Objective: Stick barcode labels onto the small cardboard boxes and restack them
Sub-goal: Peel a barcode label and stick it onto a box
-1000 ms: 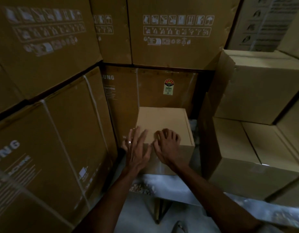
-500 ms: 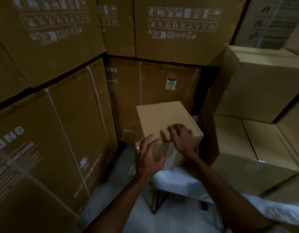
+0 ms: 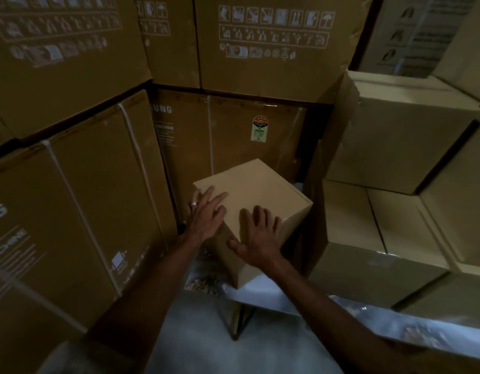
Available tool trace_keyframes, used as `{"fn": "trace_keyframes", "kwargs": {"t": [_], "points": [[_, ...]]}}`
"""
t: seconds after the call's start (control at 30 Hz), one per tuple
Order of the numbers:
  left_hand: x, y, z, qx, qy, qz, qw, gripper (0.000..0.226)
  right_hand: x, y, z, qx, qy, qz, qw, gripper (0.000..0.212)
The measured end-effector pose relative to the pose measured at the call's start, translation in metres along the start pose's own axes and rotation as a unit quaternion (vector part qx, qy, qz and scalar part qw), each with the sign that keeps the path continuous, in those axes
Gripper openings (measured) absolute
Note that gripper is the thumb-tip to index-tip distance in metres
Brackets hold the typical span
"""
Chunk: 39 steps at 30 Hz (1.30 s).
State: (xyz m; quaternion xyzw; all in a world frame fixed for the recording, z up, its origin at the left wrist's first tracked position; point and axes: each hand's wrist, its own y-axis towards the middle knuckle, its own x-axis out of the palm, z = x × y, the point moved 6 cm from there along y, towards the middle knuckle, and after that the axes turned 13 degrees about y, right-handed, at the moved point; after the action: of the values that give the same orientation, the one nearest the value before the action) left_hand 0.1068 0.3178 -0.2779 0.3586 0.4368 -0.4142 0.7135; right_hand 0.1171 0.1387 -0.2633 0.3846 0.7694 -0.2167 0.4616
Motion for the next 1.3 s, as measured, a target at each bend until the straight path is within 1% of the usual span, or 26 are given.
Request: {"fn": "trace_keyframes", "kwargs": {"t": [0.1,0.17,0.2,0.27,0.33,0.4,0.43,0.5,0.57,0.6,0.63,0.67,0.7,0.73,0.77,0.8,0.87,0.9,0.93,1.0,1.1,1.13,1.3], "points": [[0.005,-0.004,-0.003,-0.009,0.004,0.008,1.0,0.049,0.005,-0.003,0.009,-0.027,0.002,0.004,1.0,0.089],[0.004,-0.014,-0.003,-0.035,0.007,0.035,0.999,0.044,0.001,0.005,0.017,-0.048,0.012,-0.026,0.998,0.088],[0.002,-0.021,-0.003,-0.043,0.01,0.063,0.997,0.043,-0.003,0.009,0.022,-0.066,0.018,-0.041,0.997,0.089],[-0.007,-0.039,0.002,-0.038,0.015,0.15,0.988,0.041,-0.016,0.018,0.038,-0.101,0.035,-0.073,0.992,0.094],[-0.015,-0.06,0.012,-0.028,0.032,0.228,0.973,0.036,-0.034,0.03,0.059,-0.111,0.042,-0.112,0.987,0.099],[-0.021,-0.074,0.025,-0.027,0.061,0.246,0.967,0.032,-0.05,0.038,0.072,-0.111,0.035,-0.14,0.983,0.105],[-0.023,-0.078,0.032,-0.025,0.072,0.245,0.967,0.03,-0.056,0.04,0.076,-0.107,0.032,-0.145,0.983,0.106],[-0.028,-0.077,0.04,-0.026,0.07,0.241,0.968,0.024,-0.056,0.04,0.079,-0.084,0.018,-0.155,0.984,0.098],[-0.035,-0.067,0.041,-0.045,0.059,0.231,0.97,0.019,-0.051,0.04,0.082,-0.06,0.019,-0.148,0.987,0.078],[-0.038,-0.06,0.04,-0.061,0.057,0.214,0.973,0.02,-0.051,0.04,0.082,-0.063,0.036,-0.132,0.989,0.069],[-0.038,-0.052,0.039,-0.085,0.054,0.181,0.978,0.026,-0.053,0.041,0.078,-0.077,0.054,-0.115,0.989,0.066],[-0.036,-0.046,0.034,-0.118,0.04,0.137,0.983,0.038,-0.055,0.042,0.073,-0.084,0.063,-0.098,0.99,0.062],[-0.032,-0.042,0.027,-0.158,0.01,0.086,0.984,0.056,-0.058,0.043,0.067,-0.078,0.059,-0.081,0.992,0.053],[-0.026,-0.04,0.021,-0.2,-0.034,0.037,0.979,0.075,-0.061,0.043,0.061,-0.065,0.057,-0.058,0.995,0.043],[-0.019,-0.039,0.016,-0.232,-0.078,0.0,0.969,0.091,-0.064,0.044,0.058,-0.056,0.055,-0.024,0.997,0.039],[-0.012,-0.039,0.011,-0.253,-0.117,-0.022,0.96,0.103,-0.065,0.045,0.056,-0.041,0.056,0.012,0.998,0.041],[-0.004,-0.039,0.005,-0.267,-0.192,-0.021,0.944,0.118,-0.064,0.043,0.063,0.017,0.078,0.071,0.994,0.052],[-0.002,-0.039,0.002,-0.274,-0.231,-0.009,0.934,0.118,-0.062,0.041,0.07,0.056,0.109,0.086,0.989,0.056],[-0.001,-0.039,-0.001,-0.283,-0.26,0.004,0.923,0.112,-0.057,0.038,0.076,0.088,0.143,0.091,0.982,0.059],[-0.008,-0.043,0.002,-0.293,-0.28,0.02,0.914,0.095,-0.05,0.033,0.079,0.106,0.172,0.097,0.975,0.065],[-0.021,-0.05,0.01,-0.3,-0.28,0.028,0.912,0.069,-0.046,0.024,0.073,0.099,0.157,0.118,0.976,0.079],[-0.024,-0.052,0.011,-0.302,-0.276,0.032,0.912,0.063,-0.045,0.022,0.071,0.101,0.161,0.12,0.974,0.083],[-0.054,-0.057,0.023,-0.305,-0.216,0.043,0.926,0.056,-0.041,0.016,0.064,0.109,0.186,0.096,0.972,0.096]]}}
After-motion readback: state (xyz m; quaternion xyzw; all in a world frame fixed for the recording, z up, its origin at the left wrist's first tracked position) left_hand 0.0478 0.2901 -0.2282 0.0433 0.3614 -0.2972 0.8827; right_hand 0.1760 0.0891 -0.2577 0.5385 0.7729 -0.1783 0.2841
